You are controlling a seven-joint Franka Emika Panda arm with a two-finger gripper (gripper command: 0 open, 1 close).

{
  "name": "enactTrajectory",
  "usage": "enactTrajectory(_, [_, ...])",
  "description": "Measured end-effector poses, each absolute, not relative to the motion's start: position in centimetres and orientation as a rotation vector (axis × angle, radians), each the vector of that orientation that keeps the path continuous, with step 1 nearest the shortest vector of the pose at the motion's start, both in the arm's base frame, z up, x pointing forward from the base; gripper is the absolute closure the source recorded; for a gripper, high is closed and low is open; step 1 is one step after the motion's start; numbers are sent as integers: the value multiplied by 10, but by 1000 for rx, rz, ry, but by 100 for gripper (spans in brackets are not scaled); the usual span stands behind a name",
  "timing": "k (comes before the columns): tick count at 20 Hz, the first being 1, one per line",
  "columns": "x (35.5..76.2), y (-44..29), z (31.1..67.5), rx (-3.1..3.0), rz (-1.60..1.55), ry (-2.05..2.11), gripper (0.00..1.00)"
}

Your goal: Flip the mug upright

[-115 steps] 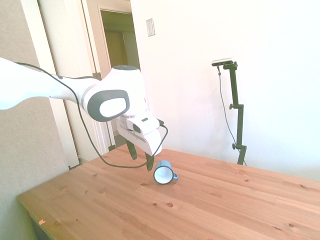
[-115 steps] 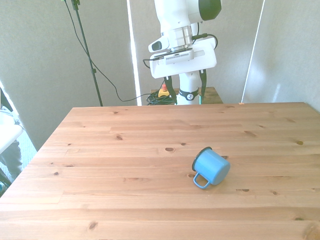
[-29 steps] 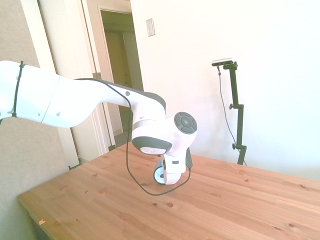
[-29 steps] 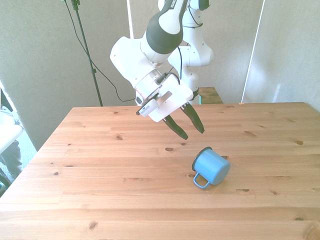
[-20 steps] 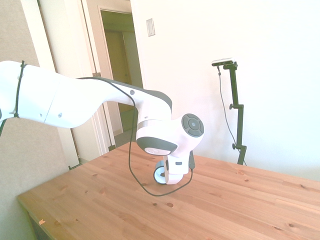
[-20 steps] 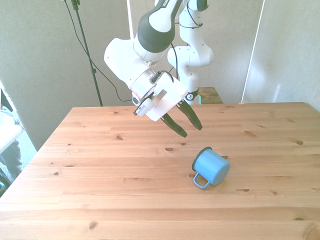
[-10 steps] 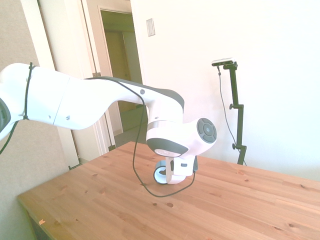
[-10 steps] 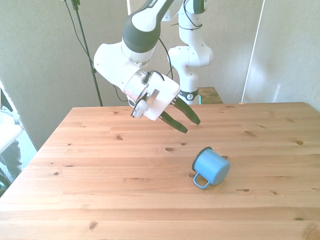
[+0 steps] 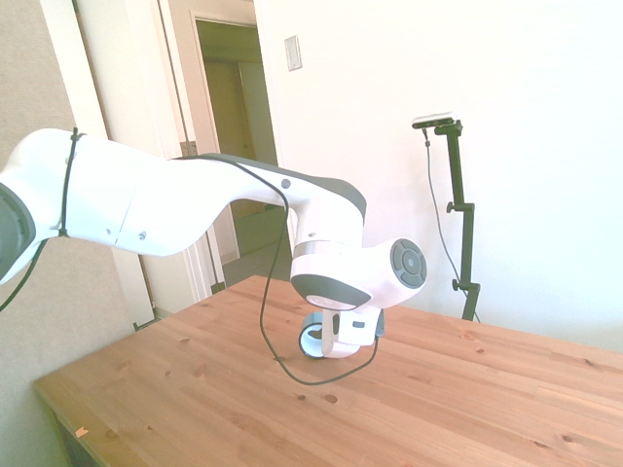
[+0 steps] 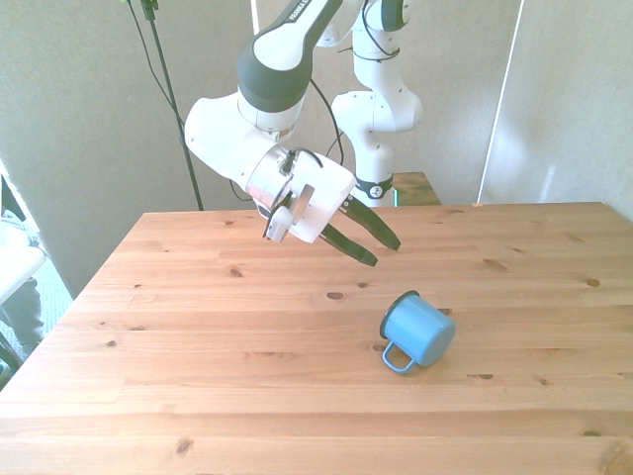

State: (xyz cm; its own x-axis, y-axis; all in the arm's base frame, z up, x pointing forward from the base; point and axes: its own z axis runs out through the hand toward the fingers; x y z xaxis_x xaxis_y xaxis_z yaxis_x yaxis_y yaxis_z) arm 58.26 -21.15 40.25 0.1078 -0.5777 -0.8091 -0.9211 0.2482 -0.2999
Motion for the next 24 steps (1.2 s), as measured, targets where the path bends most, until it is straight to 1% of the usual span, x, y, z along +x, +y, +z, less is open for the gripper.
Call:
enactTrajectory(8, [591,-215,405,-1323,391,1588,0])
enactTrajectory(18, [591,-214,408,-1305,366,1587,0])
enactTrajectory(24, [599,-206,393,-1309,355,1618,0])
